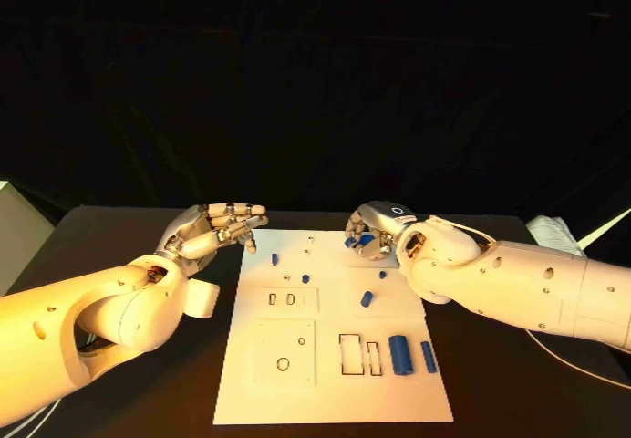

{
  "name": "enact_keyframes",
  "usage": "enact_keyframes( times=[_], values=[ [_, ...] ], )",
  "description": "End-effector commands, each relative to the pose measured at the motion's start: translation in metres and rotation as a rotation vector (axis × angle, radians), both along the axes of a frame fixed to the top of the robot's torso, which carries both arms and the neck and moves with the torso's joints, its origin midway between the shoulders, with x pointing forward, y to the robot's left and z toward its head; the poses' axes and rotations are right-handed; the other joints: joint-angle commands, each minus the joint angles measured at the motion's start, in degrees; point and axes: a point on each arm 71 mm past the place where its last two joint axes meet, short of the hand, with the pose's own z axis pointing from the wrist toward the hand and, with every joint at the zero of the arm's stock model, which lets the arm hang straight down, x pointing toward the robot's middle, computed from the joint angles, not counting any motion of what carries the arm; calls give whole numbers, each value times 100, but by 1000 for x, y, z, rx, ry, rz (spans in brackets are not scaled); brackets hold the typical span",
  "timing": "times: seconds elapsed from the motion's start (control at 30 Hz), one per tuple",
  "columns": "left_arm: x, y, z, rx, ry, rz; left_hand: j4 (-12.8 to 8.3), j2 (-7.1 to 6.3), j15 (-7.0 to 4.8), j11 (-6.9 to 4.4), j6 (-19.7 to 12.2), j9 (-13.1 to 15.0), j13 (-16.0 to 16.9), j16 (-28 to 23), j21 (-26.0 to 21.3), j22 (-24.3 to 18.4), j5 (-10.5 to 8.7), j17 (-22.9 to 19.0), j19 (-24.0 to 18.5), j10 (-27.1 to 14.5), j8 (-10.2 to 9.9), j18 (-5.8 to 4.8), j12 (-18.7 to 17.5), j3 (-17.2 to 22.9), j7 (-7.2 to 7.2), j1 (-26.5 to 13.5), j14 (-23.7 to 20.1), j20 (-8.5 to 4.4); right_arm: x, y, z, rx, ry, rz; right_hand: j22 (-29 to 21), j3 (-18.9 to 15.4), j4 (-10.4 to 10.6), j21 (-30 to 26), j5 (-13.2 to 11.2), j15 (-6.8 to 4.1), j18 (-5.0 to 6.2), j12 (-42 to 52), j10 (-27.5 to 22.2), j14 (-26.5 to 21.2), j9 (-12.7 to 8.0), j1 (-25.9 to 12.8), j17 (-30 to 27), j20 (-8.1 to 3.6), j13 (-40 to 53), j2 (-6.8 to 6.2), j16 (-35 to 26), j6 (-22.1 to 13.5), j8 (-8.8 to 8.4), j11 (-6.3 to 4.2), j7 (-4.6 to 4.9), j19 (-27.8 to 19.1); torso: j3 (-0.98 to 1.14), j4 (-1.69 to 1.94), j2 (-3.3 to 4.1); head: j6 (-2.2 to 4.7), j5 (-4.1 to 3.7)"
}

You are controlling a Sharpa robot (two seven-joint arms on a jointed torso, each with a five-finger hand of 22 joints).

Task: Assemble the parts on the task board

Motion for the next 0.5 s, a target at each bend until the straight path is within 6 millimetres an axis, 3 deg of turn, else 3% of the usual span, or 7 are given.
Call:
enact_keyframes(
  times=[0.03, 0.33, 0.5],
  values=[
    [0, -2, 2, -8, -13, -16, 20, 0, 8, 7, -46, 5, -3, -38, 39, 7, 4, -5, -33, -37, -19, 75, 7, 6, 8, -38, -33, 10, 1, 5, 10, 57, -84, -12, 693, 11, -9, -6, 20, -35, -30, 8, 32, 316, -2, 78, 219, -47, 2, -3, -34, 6, 6, 5, 23, 247, -11, 24, 3, 17, -8],
    [-1, -2, 3, -9, -13, -19, 24, 2, 9, 7, -46, 6, -2, -39, 41, 9, 5, -7, -38, -39, -19, 75, 9, 6, 8, -43, -37, 12, 7, 26, 17, 74, -108, 11, 699, 14, -14, -2, 21, -35, -31, 6, 31, 317, 3, 79, 224, -47, 1, -6, -32, 10, 9, 6, 23, 250, -7, -10, 24, 35, 27],
    [0, -2, 4, -8, -14, -19, 24, 2, 9, 7, -46, 6, -2, -39, 41, 9, 5, -7, -38, -39, -19, 75, 9, 6, 8, -43, -37, 12, 13, 40, 17, 79, -111, 24, 689, 14, -23, -10, 12, -32, -29, -4, 23, 318, 12, 73, 230, -46, 0, -24, -29, 4, 7, 12, 30, 245, -3, -16, 40, 28, 87]
  ],
)
